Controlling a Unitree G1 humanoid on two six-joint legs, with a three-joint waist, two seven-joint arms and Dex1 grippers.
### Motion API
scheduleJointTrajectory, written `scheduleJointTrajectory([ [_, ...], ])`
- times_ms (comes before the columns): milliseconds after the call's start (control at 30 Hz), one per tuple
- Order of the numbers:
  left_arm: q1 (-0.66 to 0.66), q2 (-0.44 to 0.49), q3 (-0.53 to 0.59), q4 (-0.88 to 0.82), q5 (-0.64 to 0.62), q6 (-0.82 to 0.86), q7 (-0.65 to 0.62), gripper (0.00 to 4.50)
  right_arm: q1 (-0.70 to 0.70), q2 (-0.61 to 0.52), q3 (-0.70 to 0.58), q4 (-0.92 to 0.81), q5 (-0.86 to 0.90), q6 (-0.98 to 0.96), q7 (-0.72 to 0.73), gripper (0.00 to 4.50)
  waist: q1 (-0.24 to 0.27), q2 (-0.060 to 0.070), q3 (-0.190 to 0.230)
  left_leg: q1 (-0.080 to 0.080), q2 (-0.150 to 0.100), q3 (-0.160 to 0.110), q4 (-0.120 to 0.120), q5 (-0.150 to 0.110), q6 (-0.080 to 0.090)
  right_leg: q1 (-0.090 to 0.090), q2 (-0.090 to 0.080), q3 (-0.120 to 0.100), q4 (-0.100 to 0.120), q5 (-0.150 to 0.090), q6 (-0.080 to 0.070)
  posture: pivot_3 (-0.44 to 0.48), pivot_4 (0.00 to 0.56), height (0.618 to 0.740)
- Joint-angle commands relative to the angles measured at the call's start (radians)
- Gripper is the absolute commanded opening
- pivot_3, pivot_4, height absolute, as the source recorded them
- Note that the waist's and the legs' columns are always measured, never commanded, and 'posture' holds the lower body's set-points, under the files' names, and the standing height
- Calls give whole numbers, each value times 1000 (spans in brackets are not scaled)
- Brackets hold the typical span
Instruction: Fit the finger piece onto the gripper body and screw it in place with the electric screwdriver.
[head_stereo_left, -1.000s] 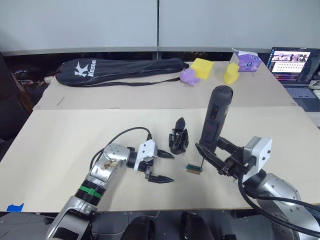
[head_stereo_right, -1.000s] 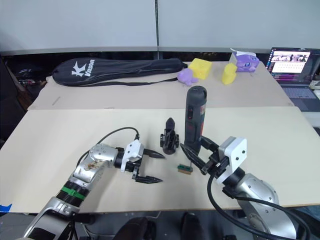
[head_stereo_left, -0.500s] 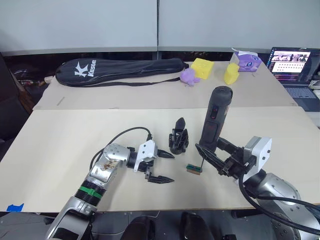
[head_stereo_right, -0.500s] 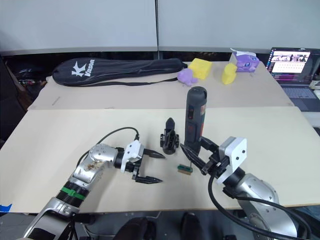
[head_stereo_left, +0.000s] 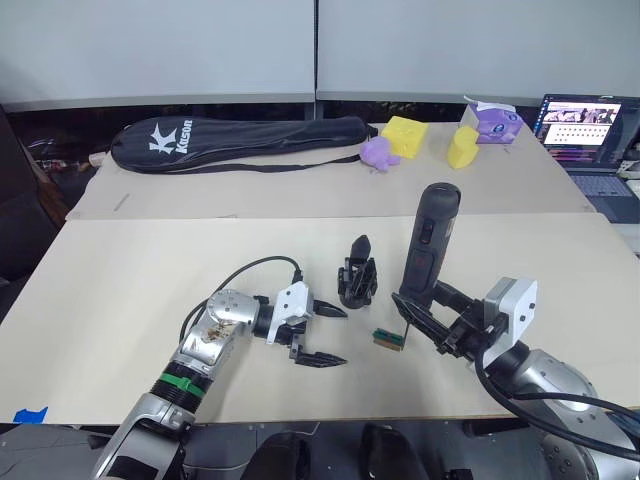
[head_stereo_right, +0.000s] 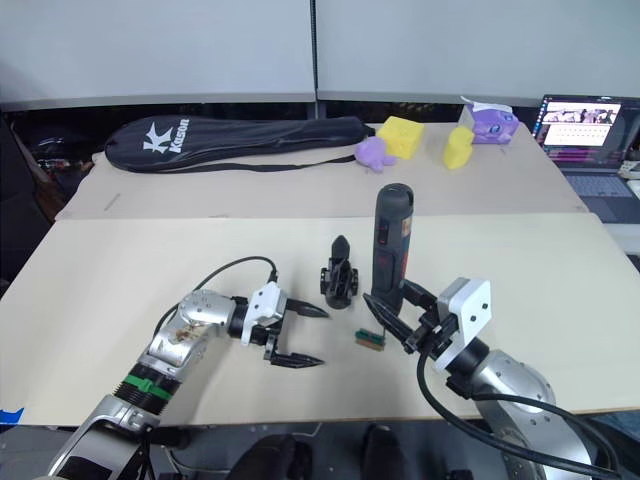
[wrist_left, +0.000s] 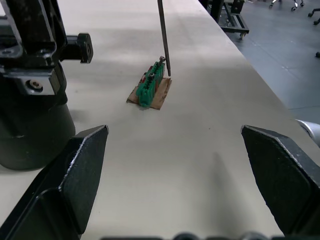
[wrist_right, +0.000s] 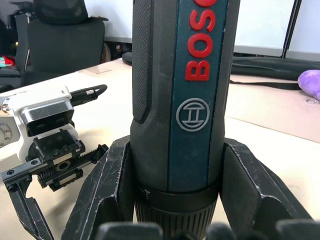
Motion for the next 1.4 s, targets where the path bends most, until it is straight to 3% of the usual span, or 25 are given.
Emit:
scheduleJointTrajectory([
  [33, -14, -6, 7, 13, 4, -33, -7, 4500, -17, -8, -12, -52, 26, -8, 2, 1928, 0, 0, 0, 0, 0, 0, 0, 0, 0, 0, 0, 0, 0, 0, 0, 0, 150, 723],
  [667, -16, -30, 5, 75, 14, -89, -14, 4500, -18, -56, -95, -123, 139, 8, 4, 1928, 0, 0, 0, 0, 0, 0, 0, -1, 3, 0, 0, 0, 0, 0, 0, 0, 150, 723],
  [1400, -32, -48, 13, 76, 4, -74, -31, 4500, -59, -18, -46, -93, 49, -8, -45, 1928, 1, 0, 0, 0, 0, 0, 0, -2, 3, 0, 0, 0, 0, 0, 0, 0, 150, 723],
])
